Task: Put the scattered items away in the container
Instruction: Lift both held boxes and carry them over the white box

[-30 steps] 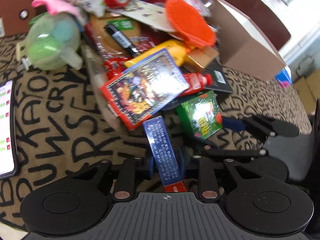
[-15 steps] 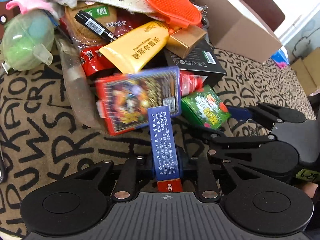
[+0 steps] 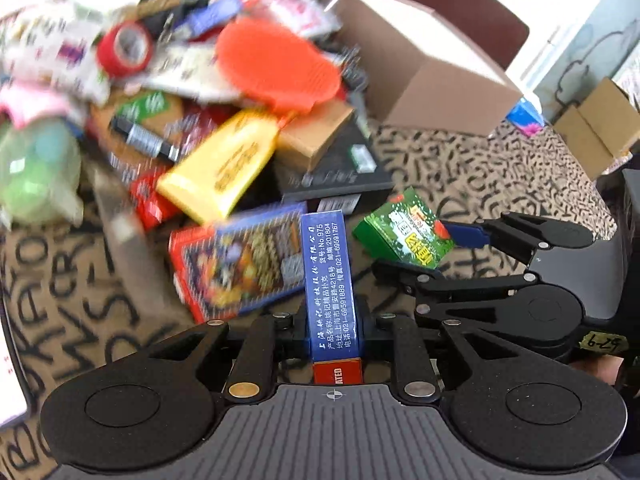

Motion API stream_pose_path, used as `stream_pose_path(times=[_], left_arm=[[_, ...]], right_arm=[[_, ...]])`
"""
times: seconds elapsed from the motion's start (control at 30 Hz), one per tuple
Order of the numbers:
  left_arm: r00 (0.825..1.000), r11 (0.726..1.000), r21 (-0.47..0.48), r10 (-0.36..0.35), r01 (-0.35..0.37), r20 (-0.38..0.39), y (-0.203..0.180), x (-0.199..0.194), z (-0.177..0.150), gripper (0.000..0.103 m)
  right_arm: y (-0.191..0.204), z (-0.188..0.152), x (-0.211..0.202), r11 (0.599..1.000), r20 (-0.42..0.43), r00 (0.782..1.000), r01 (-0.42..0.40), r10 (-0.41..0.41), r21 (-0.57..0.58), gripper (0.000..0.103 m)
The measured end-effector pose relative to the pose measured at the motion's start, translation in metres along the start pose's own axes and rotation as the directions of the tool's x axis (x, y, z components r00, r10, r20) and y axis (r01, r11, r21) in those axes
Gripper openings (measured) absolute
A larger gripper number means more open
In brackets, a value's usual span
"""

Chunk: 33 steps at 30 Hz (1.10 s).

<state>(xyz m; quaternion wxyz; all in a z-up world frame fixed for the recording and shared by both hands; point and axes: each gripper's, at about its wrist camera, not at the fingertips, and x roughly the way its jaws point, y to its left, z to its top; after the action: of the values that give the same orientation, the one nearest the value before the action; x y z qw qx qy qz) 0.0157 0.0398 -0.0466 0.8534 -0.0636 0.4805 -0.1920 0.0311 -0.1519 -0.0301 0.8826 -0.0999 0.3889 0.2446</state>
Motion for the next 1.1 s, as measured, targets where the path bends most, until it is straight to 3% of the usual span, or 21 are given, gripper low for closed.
stream_pose_path(times=[0.2, 0.4, 0.67, 0.9, 1.1], left_arm=[[0.998, 0.999, 0.024, -0.026, 0.025, 0.056, -0.017, -0.008, 0.044, 0.016], [0.991, 0.998, 0.027, -0.067, 0.064, 0.114, -0.043, -0.022, 0.105, 0.017], [0.981, 0.995, 0.053, -0.093, 0.085, 0.171, -0.095, -0.027, 0.217, 0.017], [0.973, 1.0, 0.021, -0.006, 0.001, 0.232, -0.124, 0.007, 0.313, 0.017], [0.98, 0.997, -0.035, 0.069, -0.063, 0.187, -0.119, 0.097, 0.371, 0.017]], right_arm=[[-0.023, 0.021, -0.02, 1.0, 0.079, 0.997, 0.006, -0.007, 0.015, 0.066], [-0.059, 0.057, -0.05, 0.997, 0.182, 0.981, 0.074, -0.074, 0.01, 0.066], [-0.126, 0.148, -0.083, 0.992, 0.255, 0.959, 0.12, -0.125, 0.035, 0.067], [-0.192, 0.216, -0.057, 0.957, 0.203, 0.935, 0.288, -0.291, 0.044, 0.067], [-0.251, 0.232, 0.023, 0.948, 0.068, 0.947, 0.309, -0.314, 0.08, 0.067]])
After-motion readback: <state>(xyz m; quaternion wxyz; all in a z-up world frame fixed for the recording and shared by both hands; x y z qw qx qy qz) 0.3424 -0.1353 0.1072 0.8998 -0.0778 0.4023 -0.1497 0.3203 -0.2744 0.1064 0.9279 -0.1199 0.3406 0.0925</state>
